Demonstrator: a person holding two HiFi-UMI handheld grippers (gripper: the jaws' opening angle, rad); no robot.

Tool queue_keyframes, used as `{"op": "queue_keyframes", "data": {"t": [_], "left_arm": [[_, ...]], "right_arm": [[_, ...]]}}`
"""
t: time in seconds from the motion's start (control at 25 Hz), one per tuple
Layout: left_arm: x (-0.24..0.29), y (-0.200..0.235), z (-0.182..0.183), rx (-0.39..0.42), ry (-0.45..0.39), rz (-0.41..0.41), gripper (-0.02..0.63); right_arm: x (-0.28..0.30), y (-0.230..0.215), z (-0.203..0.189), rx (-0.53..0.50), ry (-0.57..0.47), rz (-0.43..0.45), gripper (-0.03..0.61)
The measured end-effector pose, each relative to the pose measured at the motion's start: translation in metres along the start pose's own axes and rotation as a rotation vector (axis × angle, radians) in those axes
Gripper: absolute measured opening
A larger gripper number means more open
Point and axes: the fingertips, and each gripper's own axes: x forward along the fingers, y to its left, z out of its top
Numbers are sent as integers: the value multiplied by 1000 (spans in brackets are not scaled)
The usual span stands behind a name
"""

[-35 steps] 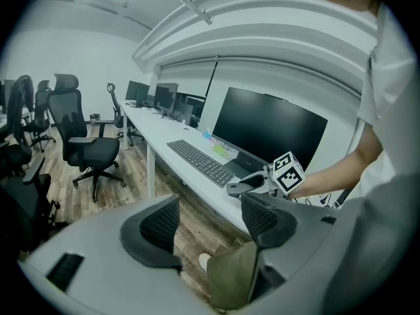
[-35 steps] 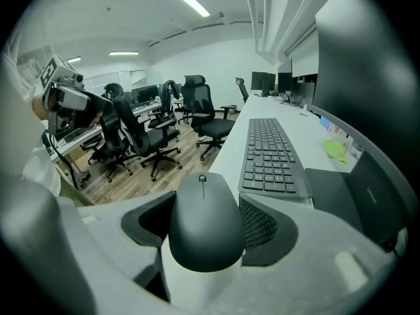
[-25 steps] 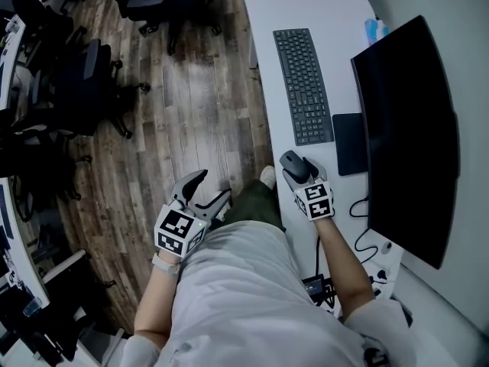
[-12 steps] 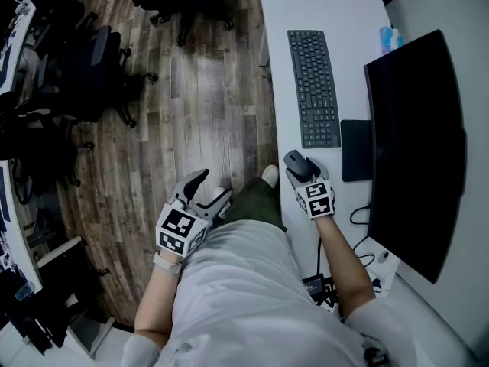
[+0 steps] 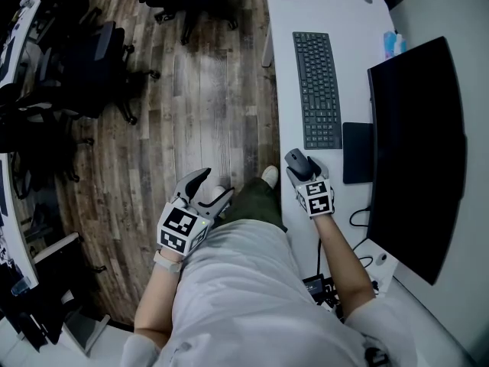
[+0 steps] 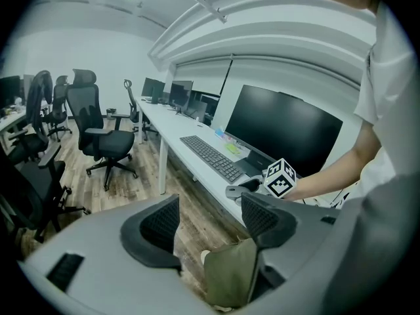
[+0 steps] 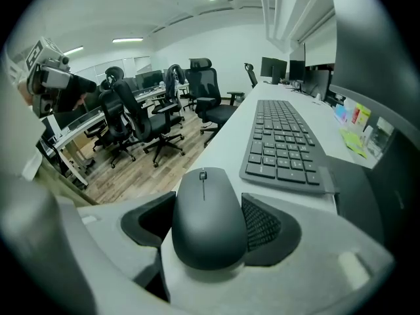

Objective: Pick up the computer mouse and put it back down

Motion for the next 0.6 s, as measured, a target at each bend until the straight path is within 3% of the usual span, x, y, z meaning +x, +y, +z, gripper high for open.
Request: {"op": "queue_keyframes", "data": {"t": [0.32, 0.6], "left_arm": [[-12, 3, 6, 5, -36, -3, 295], [-28, 11, 11, 14, -85, -6, 295]], "right_arm": [[-17, 2, 16, 5, -35, -35, 302], [-44, 23, 58, 2, -131, -34, 301]]}}
